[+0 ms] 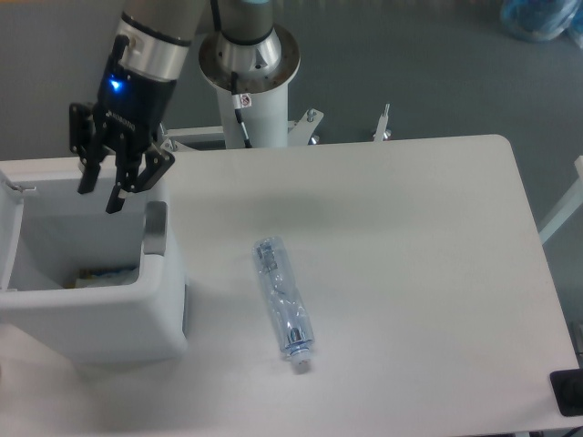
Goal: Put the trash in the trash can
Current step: 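Move the open gripper over the clear plastic water bottle, then lower the gripper onto the bottle cap end and close on it, then lift the bottle and carry it over the trash bin, then lower the bottle into the bin and release it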
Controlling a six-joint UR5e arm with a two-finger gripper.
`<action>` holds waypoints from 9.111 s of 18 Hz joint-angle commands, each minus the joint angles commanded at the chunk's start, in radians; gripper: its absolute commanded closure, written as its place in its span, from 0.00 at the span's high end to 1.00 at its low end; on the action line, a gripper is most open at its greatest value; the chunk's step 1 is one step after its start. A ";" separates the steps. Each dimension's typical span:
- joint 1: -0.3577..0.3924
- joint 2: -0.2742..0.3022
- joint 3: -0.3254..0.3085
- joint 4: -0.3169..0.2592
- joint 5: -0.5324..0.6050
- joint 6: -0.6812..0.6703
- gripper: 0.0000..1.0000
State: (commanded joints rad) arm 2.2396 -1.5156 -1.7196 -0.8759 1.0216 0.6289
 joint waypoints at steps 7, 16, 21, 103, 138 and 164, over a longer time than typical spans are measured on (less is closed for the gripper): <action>0.193 -0.084 0.028 -0.002 -0.006 -0.179 1.00; 0.265 -0.296 0.075 0.000 0.136 -0.288 1.00; 0.262 -0.448 0.166 0.000 0.164 -0.314 1.00; 0.152 -0.589 0.261 0.012 0.453 -0.428 0.28; -0.083 -0.278 0.450 0.232 0.114 -0.569 0.27; -0.186 -0.224 0.206 0.232 0.114 -0.551 0.47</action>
State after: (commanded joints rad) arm 2.0540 -1.7396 -1.5140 -0.6443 1.1351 0.0782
